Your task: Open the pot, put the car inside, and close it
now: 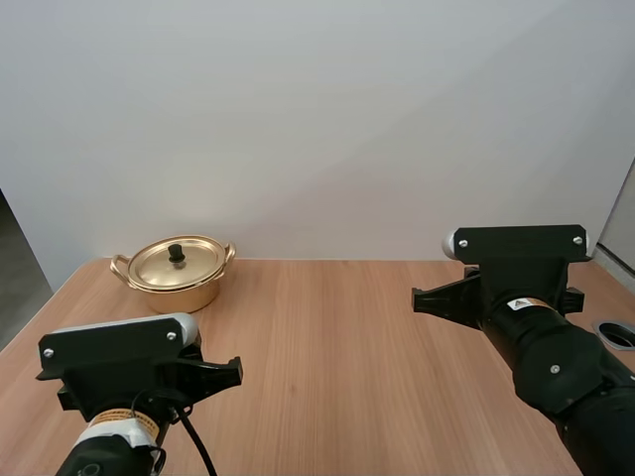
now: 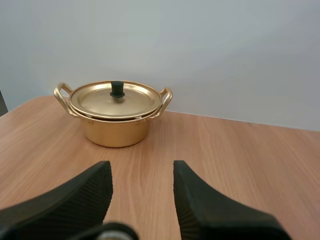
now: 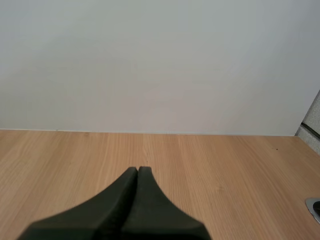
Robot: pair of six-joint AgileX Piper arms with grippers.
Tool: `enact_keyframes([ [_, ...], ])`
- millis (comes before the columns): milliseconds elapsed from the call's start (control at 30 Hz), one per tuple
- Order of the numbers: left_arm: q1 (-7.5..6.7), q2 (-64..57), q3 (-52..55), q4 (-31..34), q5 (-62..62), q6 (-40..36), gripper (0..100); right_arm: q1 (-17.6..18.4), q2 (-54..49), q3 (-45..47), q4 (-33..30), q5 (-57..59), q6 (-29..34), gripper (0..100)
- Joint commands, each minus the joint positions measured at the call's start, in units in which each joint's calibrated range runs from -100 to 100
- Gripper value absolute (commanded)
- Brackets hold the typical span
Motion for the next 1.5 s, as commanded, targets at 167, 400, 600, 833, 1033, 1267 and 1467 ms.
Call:
enact_keyframes([
  [167,-0.08,0.00,0.00,-0.04,-0.09,0.03,64,-0.01,0.03,0.06,0.07,0.03,-0.02,0],
  [400,-0.05,0.00,0.00,-0.04,0.10,0.03,62,-0.01,0.03,0.06,0.08,-0.31,-0.02,0],
  [600,-0.05,0.00,0.00,0.33,-1.40,1.37,0,-0.01,0.03,0.06,0.79,-0.29,-0.02,0],
  [833,-0.05,0.00,0.00,0.33,-4.24,2.20,0,-0.01,0.03,0.06,0.31,2.64,-0.02,0],
  [1033,-0.05,0.00,0.00,0.33,-4.24,2.20,0,-0.01,-0.84,0.06,-2.49,18.76,-0.02,0],
  [1267,-0.05,0.00,0.00,0.33,-4.24,2.20,0,0.13,-11.91,6.17,-2.08,19.61,0.08,0],
  [1467,-0.05,0.00,0.00,0.33,-4.24,2.20,0,0.13,-21.70,14.82,-0.41,2.79,0.08,0],
])
